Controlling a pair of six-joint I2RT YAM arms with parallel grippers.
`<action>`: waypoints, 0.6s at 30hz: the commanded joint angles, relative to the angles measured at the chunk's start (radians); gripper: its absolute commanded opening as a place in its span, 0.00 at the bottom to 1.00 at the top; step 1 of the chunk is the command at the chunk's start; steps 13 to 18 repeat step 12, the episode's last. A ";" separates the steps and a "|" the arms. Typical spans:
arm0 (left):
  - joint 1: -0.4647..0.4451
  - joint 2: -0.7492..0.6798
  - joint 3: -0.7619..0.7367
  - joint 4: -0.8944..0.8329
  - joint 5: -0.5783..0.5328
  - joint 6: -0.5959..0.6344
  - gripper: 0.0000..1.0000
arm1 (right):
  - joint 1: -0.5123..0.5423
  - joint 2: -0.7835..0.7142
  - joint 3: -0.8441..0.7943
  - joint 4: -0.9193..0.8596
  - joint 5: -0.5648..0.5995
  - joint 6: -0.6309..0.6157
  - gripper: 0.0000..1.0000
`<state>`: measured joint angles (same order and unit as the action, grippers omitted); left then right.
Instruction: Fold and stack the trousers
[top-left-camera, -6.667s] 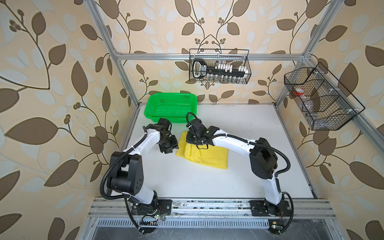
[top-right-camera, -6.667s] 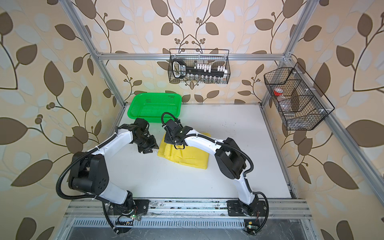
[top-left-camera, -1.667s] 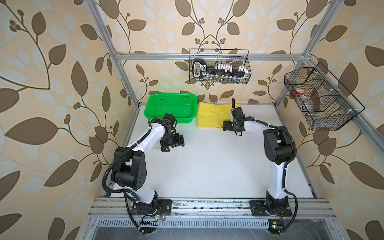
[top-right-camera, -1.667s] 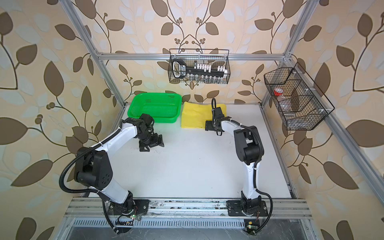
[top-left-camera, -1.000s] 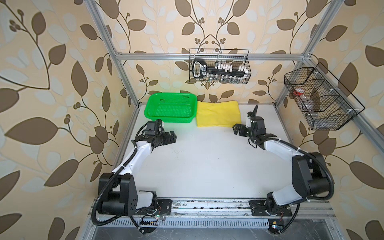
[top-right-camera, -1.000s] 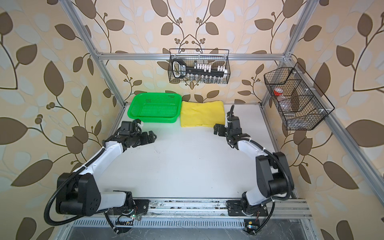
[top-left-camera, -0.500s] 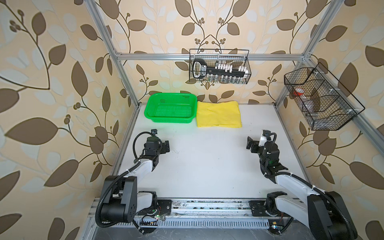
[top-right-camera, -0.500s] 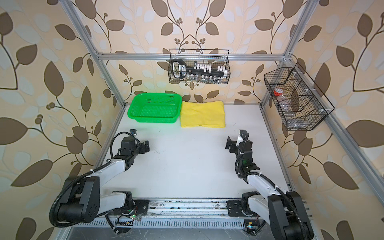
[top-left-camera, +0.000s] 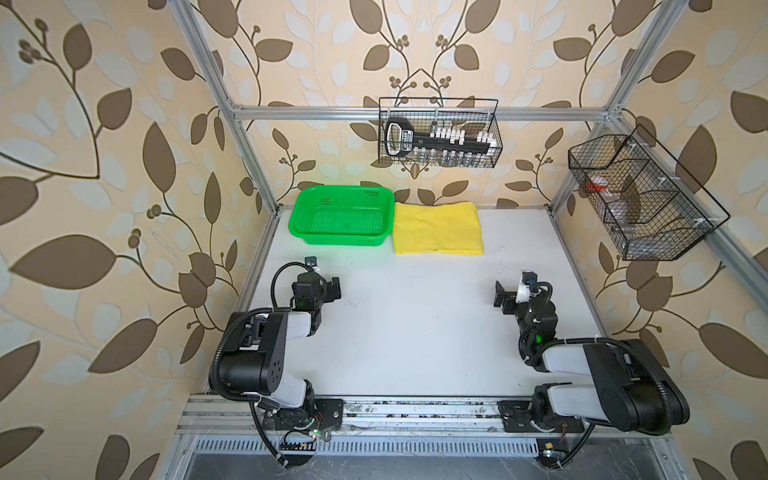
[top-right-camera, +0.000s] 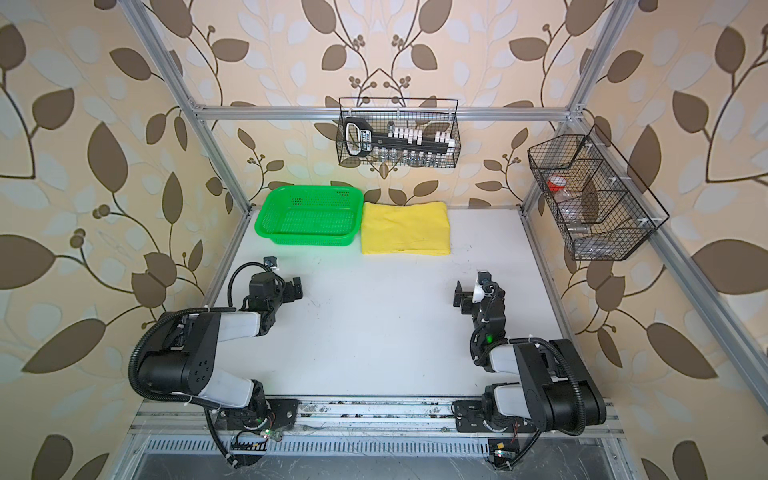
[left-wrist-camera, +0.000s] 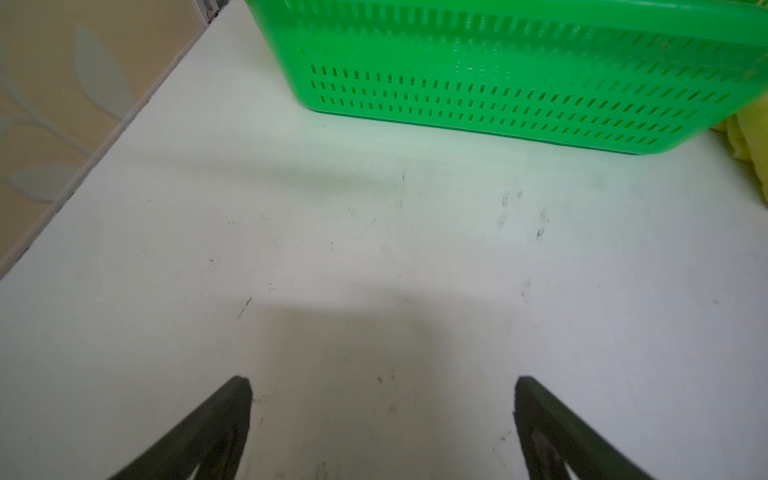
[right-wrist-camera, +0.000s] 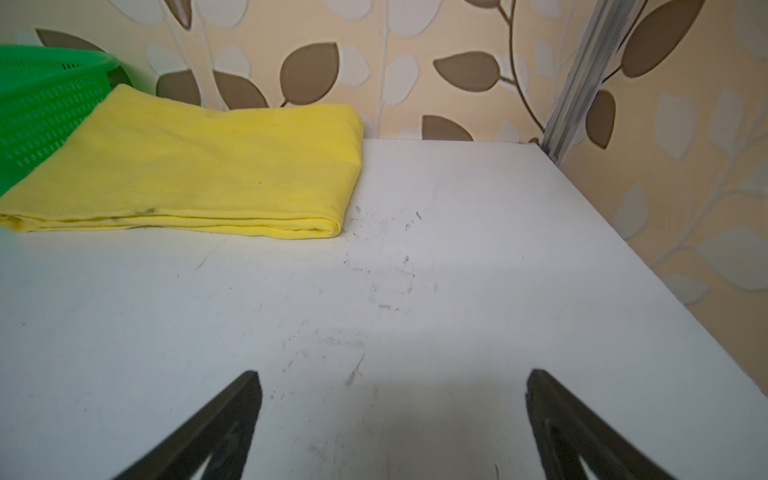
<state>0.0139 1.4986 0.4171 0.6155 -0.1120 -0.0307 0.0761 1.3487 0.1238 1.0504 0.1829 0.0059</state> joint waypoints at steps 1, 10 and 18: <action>0.011 -0.004 -0.005 0.072 0.004 0.003 0.99 | -0.007 -0.006 0.016 0.042 -0.005 -0.017 1.00; 0.012 -0.009 -0.009 0.075 0.003 0.003 0.99 | -0.064 0.006 0.050 -0.002 -0.113 0.002 1.00; 0.012 -0.010 -0.008 0.075 0.004 0.003 0.99 | -0.061 0.006 0.050 0.003 -0.113 0.003 1.00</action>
